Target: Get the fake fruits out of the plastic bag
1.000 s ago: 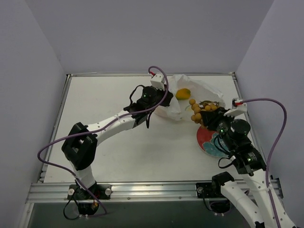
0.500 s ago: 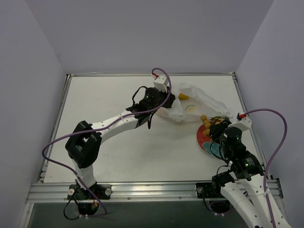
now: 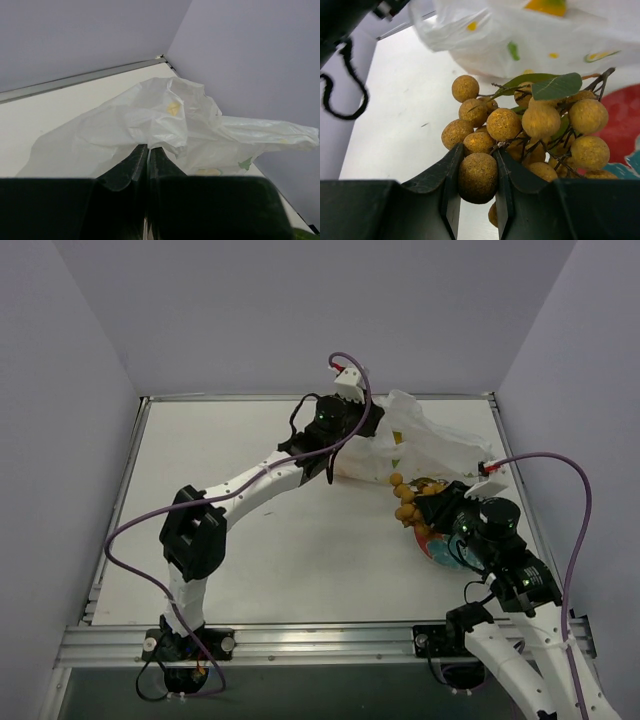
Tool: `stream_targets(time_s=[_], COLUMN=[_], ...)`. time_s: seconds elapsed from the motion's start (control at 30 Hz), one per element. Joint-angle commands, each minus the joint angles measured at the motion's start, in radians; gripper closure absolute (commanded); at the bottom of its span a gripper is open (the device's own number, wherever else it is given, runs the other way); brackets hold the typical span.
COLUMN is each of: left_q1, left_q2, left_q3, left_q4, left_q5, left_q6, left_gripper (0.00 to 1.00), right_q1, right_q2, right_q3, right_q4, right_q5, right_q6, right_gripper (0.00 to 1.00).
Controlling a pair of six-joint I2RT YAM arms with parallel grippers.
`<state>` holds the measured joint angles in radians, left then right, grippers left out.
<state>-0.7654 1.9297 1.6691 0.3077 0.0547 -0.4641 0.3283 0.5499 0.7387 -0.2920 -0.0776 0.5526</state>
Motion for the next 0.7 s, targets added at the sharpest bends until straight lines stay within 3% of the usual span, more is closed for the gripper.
stream_targets(time_s=[0.0,0.33,0.43,0.67], left_q1=[0.028,0.029,0.029,0.029], left_q2=[0.02,0.095,0.06,-0.043], left_q3=[0.124,0.345,0.252,-0.066], left_q4=[-0.035,-0.134,-0.093,0.065], left_q5=[0.014,0.057,0.06,0.05], left_q6=[0.018,0.033,0.024,-0.031], left_gripper=[0.98,0.98,0.98,0.98], right_q1=[0.003,0.002,0.002,0.002], right_q2=[0.041,0.074,0.099,0.124], right_q3=[0.05,0.011,-0.001,-0.149], right_q4=[0.015,-0.087,-0.084,-0.018], right_q5=[-0.118,0.35,0.464,0.489], right_q6=[-0.036,0.032,0.058,0.26], right_gripper=[1.0,1.0,1.0,1.0])
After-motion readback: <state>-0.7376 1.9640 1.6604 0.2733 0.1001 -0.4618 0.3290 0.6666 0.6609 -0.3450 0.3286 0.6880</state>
